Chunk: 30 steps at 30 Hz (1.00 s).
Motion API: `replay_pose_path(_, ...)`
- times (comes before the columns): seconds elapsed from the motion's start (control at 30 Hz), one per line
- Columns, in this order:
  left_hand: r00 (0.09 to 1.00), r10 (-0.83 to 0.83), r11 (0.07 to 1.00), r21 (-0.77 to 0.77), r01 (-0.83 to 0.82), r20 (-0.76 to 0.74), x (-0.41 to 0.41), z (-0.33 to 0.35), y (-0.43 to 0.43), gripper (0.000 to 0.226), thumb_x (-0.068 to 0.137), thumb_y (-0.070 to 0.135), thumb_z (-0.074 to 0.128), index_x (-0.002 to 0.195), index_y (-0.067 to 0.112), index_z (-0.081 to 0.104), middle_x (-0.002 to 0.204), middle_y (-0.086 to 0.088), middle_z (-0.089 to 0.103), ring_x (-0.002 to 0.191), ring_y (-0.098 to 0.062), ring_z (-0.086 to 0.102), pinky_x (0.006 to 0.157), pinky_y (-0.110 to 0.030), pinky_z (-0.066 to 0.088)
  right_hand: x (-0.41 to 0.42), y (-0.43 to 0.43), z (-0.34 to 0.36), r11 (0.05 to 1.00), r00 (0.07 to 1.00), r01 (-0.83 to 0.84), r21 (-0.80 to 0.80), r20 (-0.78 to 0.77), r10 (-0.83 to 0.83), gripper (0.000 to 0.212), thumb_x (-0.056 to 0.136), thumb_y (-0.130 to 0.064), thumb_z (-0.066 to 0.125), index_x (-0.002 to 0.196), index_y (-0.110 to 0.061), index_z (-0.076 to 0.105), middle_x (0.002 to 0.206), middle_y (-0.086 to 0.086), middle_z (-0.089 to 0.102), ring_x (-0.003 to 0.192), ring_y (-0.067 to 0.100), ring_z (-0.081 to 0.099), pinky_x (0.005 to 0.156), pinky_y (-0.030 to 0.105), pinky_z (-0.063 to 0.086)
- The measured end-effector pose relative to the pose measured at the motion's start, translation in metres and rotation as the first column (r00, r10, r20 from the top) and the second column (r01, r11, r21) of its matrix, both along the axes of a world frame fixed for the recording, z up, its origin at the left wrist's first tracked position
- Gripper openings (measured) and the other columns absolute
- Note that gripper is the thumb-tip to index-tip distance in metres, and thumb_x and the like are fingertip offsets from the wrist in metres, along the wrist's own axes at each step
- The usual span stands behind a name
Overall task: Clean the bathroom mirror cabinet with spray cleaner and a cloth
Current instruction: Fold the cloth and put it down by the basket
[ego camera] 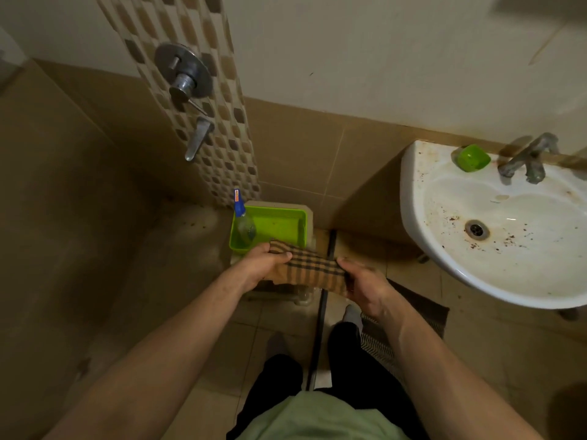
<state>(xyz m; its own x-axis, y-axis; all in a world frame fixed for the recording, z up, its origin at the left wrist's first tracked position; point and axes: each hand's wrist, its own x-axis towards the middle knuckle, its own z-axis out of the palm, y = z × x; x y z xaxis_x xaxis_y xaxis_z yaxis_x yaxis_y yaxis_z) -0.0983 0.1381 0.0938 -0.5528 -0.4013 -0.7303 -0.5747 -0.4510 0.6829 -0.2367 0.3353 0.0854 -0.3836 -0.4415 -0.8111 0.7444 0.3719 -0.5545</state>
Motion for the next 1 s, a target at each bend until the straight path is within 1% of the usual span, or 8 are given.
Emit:
replay_pose_path(0.1,0.993,0.003,0.999,-0.034,-0.007,-0.116,0.001,0.002,-0.003,0.021,0.094,0.001,0.069,0.112,0.011,0.070,0.116,-0.008,0.076,0.106,-0.019,0.072,0.093,-0.033,0.058,-0.005,0.002,0.002,0.995,0.999,0.019,-0.094,0.028,-0.016,0.028,0.093,-0.019,0.070,0.119,-0.009,0.071,0.120,0.013,0.075,0.102,0.021,0.073,0.087,0.035,0.055)
replay_pose_path(0.23,0.988,0.019,0.995,-0.095,-0.034,-0.154,0.001,-0.004,0.000,0.012,0.094,0.008,0.071,0.104,0.015,0.073,0.103,-0.003,0.077,0.100,-0.019,0.072,0.087,-0.030,0.058,0.000,-0.009,0.007,0.998,0.998,-0.054,0.040,0.027,0.053,0.029,0.097,-0.028,0.070,0.119,-0.008,0.071,0.115,0.014,0.077,0.102,0.026,0.071,0.091,0.042,0.056)
replay_pose_path(0.43,0.991,0.035,0.867,-0.489,-0.094,-0.130,0.008,-0.019,0.003,0.013,0.088,0.006,0.078,0.100,0.003,0.077,0.107,-0.007,0.065,0.103,-0.021,0.063,0.094,-0.032,0.053,0.006,-0.021,0.013,0.991,0.925,-0.006,0.135,-0.376,0.057,0.015,0.098,-0.017,0.066,0.092,-0.008,0.077,0.111,0.011,0.074,0.102,0.019,0.065,0.086,0.031,0.051)
replay_pose_path(0.53,0.993,-0.082,0.745,-0.667,0.007,-0.081,0.012,-0.018,-0.001,0.020,0.085,0.008,0.082,0.102,0.000,0.078,0.134,-0.010,0.054,0.128,-0.023,0.049,0.112,-0.032,0.040,0.004,-0.016,0.010,0.988,0.795,-0.044,0.145,-0.594,0.122,0.017,0.096,-0.013,0.068,0.089,0.000,0.077,0.135,-0.003,0.058,0.125,0.009,0.049,0.107,0.029,0.036)
replay_pose_path(0.67,0.951,-0.205,0.794,-0.608,0.023,-0.232,0.011,-0.001,-0.011,0.008,0.089,0.005,0.077,0.096,0.002,0.079,0.154,0.009,0.044,0.148,-0.009,0.031,0.121,-0.027,0.022,-0.006,-0.011,0.009,0.995,0.754,-0.101,0.000,-0.652,0.076,0.022,0.095,-0.008,0.066,0.076,-0.001,0.075,0.145,-0.009,0.058,0.135,0.005,0.050,0.114,0.029,0.033)
replay_pose_path(0.8,0.907,-0.152,0.890,-0.454,-0.048,-0.393,0.008,0.017,-0.015,0.014,0.093,0.005,0.072,0.100,0.014,0.078,0.115,0.009,0.076,0.115,-0.005,0.067,0.101,-0.026,0.051,-0.015,-0.012,0.016,0.977,0.850,0.023,-0.212,-0.511,-0.131,0.031,0.095,-0.027,0.063,0.088,0.001,0.075,0.109,-0.001,0.077,0.110,0.014,0.069,0.099,0.033,0.048)
replay_pose_path(0.87,0.913,-0.100,0.896,-0.436,-0.091,-0.396,0.006,0.016,-0.016,0.017,0.094,0.004,0.070,0.099,0.019,0.077,0.093,0.013,0.078,0.094,-0.002,0.072,0.083,-0.019,0.055,-0.016,-0.017,0.015,0.975,0.875,0.076,-0.207,-0.456,-0.164,0.026,0.099,-0.028,0.063,0.084,-0.009,0.072,0.090,0.007,0.074,0.090,0.023,0.069,0.085,0.041,0.054)
replay_pose_path(1.0,0.958,-0.080,0.892,-0.449,-0.054,-0.274,0.005,-0.009,-0.014,0.023,0.093,0.002,0.071,0.100,0.024,0.075,0.097,0.014,0.076,0.096,-0.002,0.070,0.092,-0.023,0.055,-0.005,-0.031,0.002,0.999,0.883,0.020,-0.034,-0.468,-0.034,0.015,0.095,-0.019,0.072,0.104,-0.010,0.064,0.105,0.015,0.076,0.087,0.030,0.073,0.074,0.045,0.060)
